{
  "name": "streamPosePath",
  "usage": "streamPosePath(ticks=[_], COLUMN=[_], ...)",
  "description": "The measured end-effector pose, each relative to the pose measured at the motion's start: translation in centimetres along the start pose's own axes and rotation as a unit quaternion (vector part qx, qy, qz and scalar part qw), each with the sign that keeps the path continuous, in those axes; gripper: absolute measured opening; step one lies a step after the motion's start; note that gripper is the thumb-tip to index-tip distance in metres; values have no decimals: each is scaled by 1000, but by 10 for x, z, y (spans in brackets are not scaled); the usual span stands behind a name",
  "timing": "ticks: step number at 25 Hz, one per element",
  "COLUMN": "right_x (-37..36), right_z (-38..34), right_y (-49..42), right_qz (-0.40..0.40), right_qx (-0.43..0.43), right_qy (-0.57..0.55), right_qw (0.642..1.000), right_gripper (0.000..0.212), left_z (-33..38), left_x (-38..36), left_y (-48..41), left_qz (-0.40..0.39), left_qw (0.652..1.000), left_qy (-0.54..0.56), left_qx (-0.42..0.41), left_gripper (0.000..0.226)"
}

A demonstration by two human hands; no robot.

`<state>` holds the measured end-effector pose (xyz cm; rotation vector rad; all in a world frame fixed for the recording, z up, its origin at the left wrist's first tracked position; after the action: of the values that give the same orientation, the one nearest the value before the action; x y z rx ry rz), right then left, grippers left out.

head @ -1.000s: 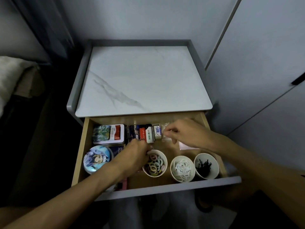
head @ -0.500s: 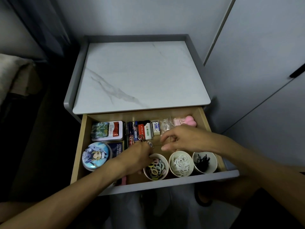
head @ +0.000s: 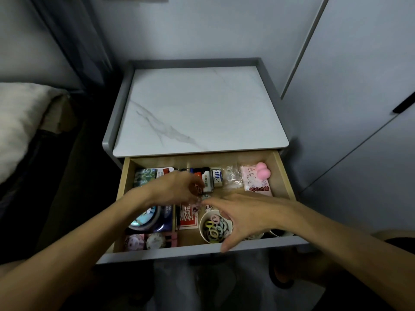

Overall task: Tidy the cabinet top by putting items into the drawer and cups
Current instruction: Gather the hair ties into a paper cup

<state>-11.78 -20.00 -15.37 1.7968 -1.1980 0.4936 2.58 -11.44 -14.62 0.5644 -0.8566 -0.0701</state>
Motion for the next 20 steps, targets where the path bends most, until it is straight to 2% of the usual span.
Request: streamPosePath(ticks=[3, 8, 12, 16, 20], right_x=[-3, 4, 9, 29, 56], right_z=[-7, -31, -32, -25, -14], right_y=[5, 13, 10, -1, -13], right_qz=[4, -4, 6, 45, 127], right_qx=[-3, -19, -27, -41, -38], right_qy=[19, 112, 90, 126, 194], right_qw=[1000, 993, 996, 990, 972], right_gripper=[98, 55, 31, 25, 30], left_z=[4, 7, 11, 7, 2], left_x=[17, 37, 44, 53, 62], left_y=[15, 45, 57, 62, 55], left_qz=[44, 132, 157, 193, 201], left_qw=[997, 979, 970, 964, 957], left_qy=[-57, -136, -158, -157, -177], left_qx=[5, 80, 96, 100, 114], left_gripper=[35, 25, 33, 34, 34])
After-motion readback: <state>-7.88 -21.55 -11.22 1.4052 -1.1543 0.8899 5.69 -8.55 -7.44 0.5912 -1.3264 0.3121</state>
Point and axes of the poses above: each hand's wrist, its own y-axis away from the middle knuckle, its own x-axis out of the back of the hand, z = x × y, the point moved 4 cm from there along -y, towards the middle knuckle, and after that the axes turned 3 degrees about -y, right-handed, at the moved point
